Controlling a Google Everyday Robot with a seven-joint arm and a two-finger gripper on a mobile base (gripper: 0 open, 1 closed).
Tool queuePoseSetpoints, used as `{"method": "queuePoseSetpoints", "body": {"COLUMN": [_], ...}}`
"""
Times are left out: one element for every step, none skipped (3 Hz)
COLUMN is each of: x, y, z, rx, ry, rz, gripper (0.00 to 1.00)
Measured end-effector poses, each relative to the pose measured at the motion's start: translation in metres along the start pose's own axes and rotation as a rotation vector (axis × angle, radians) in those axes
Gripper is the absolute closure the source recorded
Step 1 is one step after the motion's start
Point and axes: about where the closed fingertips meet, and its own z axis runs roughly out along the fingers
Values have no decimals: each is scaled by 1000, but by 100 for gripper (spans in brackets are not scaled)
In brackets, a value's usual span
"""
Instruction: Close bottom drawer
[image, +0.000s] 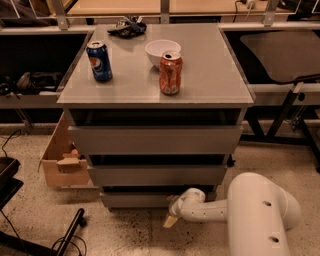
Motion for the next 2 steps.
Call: {"method": "queuePoseSetpoints", "body": {"x": [0, 0], "y": [0, 2], "z": [0, -1], "rx": [0, 0], "ry": [0, 0], "rz": [0, 0], "gripper": [0, 24]}}
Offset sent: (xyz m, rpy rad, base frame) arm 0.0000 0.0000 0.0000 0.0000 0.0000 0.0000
